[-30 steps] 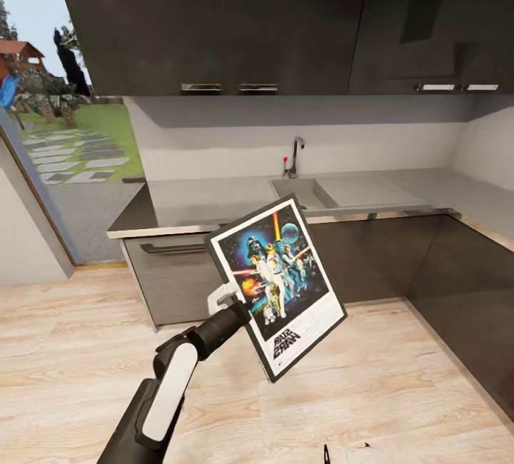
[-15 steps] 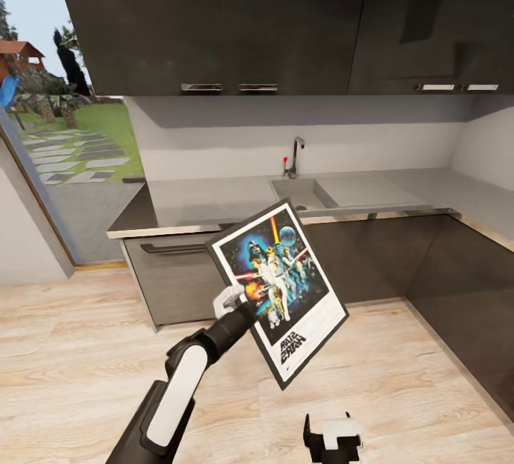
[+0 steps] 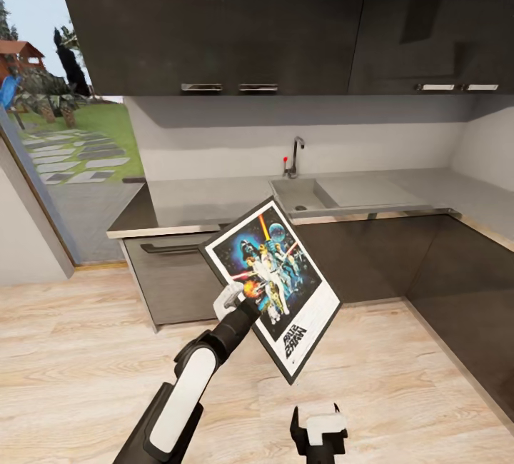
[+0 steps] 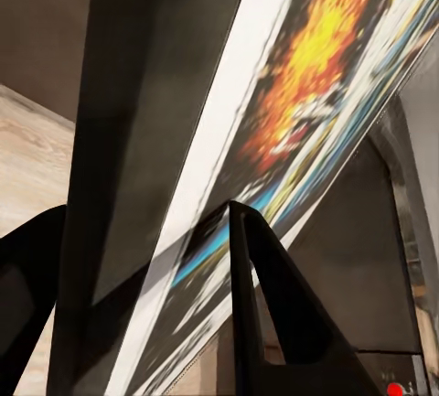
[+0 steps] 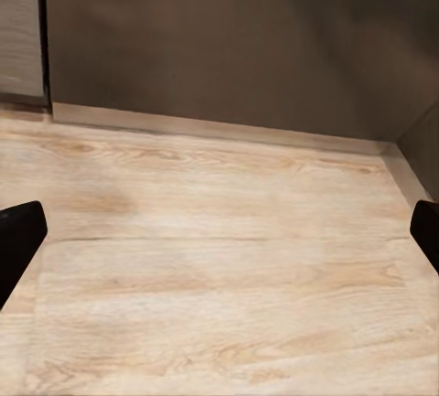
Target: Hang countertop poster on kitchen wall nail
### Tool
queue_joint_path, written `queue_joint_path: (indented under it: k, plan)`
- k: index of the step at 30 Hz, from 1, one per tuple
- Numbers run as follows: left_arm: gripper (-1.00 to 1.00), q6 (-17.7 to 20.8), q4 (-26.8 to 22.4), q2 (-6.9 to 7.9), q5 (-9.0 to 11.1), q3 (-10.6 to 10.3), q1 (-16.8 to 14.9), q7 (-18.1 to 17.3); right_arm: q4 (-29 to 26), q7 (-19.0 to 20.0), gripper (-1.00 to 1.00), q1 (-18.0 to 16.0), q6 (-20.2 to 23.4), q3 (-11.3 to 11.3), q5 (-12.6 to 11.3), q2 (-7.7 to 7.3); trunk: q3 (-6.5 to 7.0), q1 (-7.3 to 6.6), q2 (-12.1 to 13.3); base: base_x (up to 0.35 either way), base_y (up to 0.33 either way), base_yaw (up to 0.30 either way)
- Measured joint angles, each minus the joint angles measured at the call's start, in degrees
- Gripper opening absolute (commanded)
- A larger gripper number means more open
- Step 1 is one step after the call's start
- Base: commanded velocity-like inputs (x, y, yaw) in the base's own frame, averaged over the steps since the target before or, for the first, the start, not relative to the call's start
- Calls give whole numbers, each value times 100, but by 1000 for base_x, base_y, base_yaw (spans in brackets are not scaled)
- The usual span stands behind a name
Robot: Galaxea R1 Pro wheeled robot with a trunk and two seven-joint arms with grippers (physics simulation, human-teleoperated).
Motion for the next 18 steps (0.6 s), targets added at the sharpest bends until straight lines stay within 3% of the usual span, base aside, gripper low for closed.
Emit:
queue_joint_path:
  k: [3, 11, 12, 13, 18]
  plan:
    - [-100, -257, -14, 0, 6, -96, 0, 118, 1, -53, 100, -1, 4, 45, -1, 10, 0, 0, 0, 0, 0, 0]
    - [-100, -382, -19, 0, -18, -148, 0, 171, 1, -94, 100, -1, 4, 121, 1, 15, 0, 0, 0, 0, 0, 0]
    - [-100, -386, -17, 0, -20, -150, 0, 173, 1, -100, 100, -1, 3, 164, 2, 15, 0, 0, 0, 0, 0, 0]
    - [-100, -398, -10, 0, -27, -156, 0, 180, 1, -232, 100, -1, 3, 408, 4, 16, 0, 0, 0, 0, 0, 0]
    - [-100, -453, -5, 0, -33, -168, 0, 184, 0, -753, 100, -1, 31, 770, 12, 17, 0, 0, 0, 0, 0, 0]
